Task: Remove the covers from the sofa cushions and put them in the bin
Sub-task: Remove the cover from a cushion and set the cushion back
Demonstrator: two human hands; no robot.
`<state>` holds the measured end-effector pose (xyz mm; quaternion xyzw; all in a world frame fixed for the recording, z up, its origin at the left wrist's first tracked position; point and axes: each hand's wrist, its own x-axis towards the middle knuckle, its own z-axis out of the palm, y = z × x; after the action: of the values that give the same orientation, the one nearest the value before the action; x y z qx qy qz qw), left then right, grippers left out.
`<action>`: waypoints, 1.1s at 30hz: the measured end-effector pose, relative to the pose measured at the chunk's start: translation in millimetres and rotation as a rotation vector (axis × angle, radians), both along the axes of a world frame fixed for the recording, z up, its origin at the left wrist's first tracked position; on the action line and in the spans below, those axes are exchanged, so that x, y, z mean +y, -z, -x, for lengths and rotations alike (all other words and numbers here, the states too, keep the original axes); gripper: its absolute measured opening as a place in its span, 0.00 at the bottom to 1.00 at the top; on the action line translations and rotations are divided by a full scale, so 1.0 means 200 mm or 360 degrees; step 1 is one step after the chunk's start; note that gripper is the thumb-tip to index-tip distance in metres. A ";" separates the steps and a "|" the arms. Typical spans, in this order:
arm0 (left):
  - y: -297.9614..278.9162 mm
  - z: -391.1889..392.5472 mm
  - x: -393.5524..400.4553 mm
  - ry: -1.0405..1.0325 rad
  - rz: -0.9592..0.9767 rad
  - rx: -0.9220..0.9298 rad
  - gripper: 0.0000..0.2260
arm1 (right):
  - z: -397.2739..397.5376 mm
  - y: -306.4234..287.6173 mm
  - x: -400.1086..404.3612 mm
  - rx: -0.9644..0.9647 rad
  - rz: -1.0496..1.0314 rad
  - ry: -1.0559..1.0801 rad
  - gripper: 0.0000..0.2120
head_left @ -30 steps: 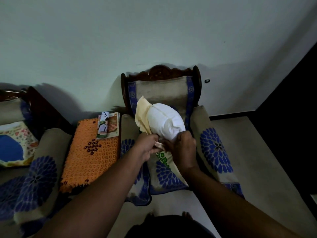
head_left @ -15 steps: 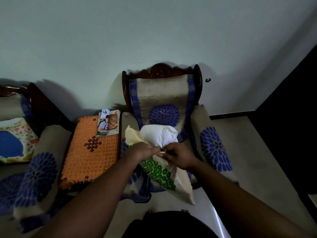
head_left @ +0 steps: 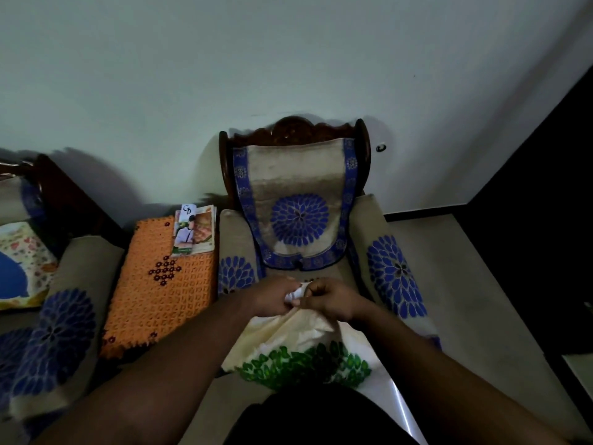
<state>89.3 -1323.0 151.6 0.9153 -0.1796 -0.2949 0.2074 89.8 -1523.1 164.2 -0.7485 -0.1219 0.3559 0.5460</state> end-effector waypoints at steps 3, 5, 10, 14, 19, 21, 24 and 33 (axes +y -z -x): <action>0.01 0.03 -0.05 0.0027 0.0158 0.0281 0.06 | -0.02 0.01 -0.02 0.0049 -0.0074 0.0235 0.18; 0.01 0.05 -0.08 0.0017 0.0313 0.0458 0.15 | -0.03 0.00 -0.04 0.0112 -0.0144 0.0305 0.20; 0.01 0.13 -0.16 -0.0848 0.1013 0.1221 0.16 | -0.11 -0.06 -0.14 0.0300 -0.0070 0.0363 0.18; 0.10 0.21 -0.19 -0.1314 0.1346 0.1326 0.26 | -0.22 -0.16 -0.16 0.0091 0.0606 -0.0327 0.30; 0.15 0.25 -0.17 -0.1483 0.1200 0.0599 0.11 | -0.25 -0.27 -0.09 -0.0147 0.0946 -0.1079 0.27; 0.17 0.25 -0.13 -0.1309 0.1020 0.0278 0.15 | -0.26 -0.22 -0.12 -0.0026 0.0622 -0.0855 0.18; 0.19 0.25 -0.08 -0.1201 0.1078 0.0410 0.20 | -0.26 -0.15 -0.15 0.0000 0.0024 -0.0306 0.16; 0.02 0.08 0.04 -0.0472 0.0369 0.0407 0.19 | -0.09 -0.09 -0.04 -0.0127 0.0459 -0.1078 0.19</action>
<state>72.3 -1315.2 146.8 0.8570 -0.0481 -0.3521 0.3732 107.9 -1531.1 182.7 -0.7483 -0.3326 0.5005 0.2809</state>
